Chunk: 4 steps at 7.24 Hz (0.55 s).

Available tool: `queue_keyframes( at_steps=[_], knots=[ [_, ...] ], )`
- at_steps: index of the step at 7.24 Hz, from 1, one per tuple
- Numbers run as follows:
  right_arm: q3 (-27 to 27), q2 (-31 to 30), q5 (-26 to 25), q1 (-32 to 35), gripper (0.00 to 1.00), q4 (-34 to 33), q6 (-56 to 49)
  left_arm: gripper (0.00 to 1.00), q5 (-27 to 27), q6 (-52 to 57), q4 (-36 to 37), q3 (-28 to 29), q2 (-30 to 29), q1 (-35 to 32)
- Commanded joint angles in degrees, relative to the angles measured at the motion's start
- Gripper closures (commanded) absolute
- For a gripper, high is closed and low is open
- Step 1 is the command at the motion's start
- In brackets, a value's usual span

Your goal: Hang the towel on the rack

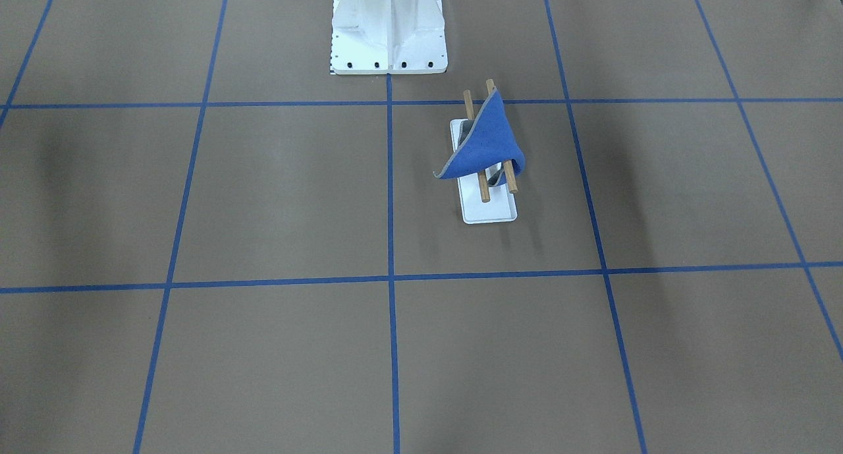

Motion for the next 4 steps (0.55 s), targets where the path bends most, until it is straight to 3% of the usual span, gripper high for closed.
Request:
queue_keyframes(
  at_steps=[1,4],
  knots=[
    [0.22,-2.99,1.62,0.98,0.0,-0.02,-3.43,0.02,-7.57,0.75,15.7,-3.93,-2.19,-1.49],
    [-0.39,-5.72,1.62,0.89,0.0,-0.1,-6.6,0.02,-7.05,8.44,27.58,-9.66,-1.93,0.36]
  ],
)
